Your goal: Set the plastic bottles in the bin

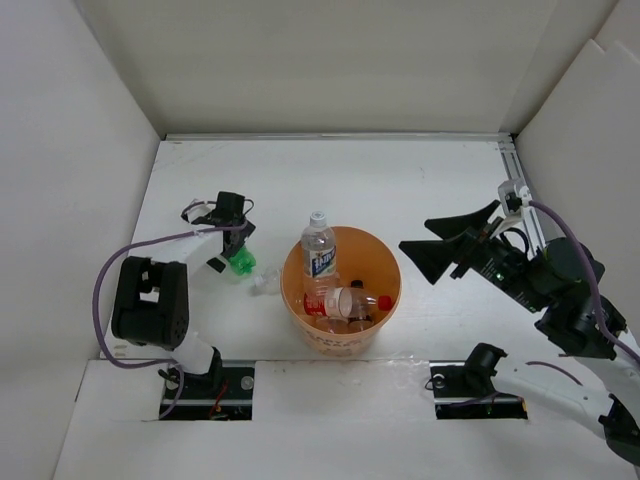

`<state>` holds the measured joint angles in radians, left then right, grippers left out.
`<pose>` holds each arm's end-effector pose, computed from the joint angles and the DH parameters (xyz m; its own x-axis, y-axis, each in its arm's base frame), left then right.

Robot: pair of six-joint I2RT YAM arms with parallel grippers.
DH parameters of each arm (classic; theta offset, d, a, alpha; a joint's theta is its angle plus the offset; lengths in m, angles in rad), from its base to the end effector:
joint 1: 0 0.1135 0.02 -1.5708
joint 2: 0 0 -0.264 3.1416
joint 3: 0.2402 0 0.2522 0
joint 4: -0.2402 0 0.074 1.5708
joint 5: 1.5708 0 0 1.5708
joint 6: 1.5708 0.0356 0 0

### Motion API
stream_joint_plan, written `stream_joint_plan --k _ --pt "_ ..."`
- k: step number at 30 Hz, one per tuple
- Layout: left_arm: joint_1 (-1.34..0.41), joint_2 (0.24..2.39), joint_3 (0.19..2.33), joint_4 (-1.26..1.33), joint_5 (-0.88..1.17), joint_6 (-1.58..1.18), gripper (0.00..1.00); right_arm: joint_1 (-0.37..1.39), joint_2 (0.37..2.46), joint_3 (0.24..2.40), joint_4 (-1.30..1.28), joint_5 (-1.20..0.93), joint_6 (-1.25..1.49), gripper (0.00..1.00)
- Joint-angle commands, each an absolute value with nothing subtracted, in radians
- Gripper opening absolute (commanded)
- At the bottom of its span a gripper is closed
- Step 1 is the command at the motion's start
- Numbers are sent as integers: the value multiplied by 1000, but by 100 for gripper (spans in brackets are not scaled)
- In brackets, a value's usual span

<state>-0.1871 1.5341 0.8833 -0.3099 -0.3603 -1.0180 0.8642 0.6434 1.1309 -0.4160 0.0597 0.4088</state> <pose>0.3001 -0.0440 0.1887 -0.4021 -0.7344 -0.5468 -0.6982 0.6323 -0.3359 0.0707 0.0795 0.4475 -0.2439 0.3255 -0.9136 -0.6796 0.6146 0.4004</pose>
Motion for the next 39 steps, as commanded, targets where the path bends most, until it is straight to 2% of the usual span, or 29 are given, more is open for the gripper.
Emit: stream_joint_plan --k 1,5,9,12,13,14,17,18,19,26,31,38,39 --pt "-164 1575 910 -273 -411 -1043 98 870 627 1135 -402 29 394 100" --pt "-144 1635 910 -249 -399 -1043 95 870 618 1126 -411 29 403 100" --pt "-124 1667 874 -215 -387 -1043 81 870 609 1126 -411 20 403 100" --pt "-100 1667 851 -178 -360 -1023 54 870 618 1117 -411 11 403 100" --pt "-100 1667 851 -166 -350 -1013 43 870 618 1117 -411 2 413 100" --pt "-88 1667 851 -166 -350 -1012 27 870 627 1117 -411 2 413 100" --pt "-87 1649 851 -166 -328 -992 18 870 627 1127 -402 -18 413 100" --pt "-87 1649 862 -157 -316 -971 12 870 627 1140 -402 -18 413 100" --pt "-87 1632 862 -156 -305 -960 0 870 627 1155 -402 -31 413 100" --pt "-87 1341 957 -227 -284 -881 0 870 673 1239 -414 -61 413 100" --pt "-87 1183 1132 -224 -138 -727 0 870 758 1287 -382 -72 393 100" --pt "-132 1112 1373 -97 303 -600 0 870 975 1457 -321 -159 347 100" --pt "-132 1097 1388 -62 440 -600 0 870 1001 1474 -308 -199 347 100"
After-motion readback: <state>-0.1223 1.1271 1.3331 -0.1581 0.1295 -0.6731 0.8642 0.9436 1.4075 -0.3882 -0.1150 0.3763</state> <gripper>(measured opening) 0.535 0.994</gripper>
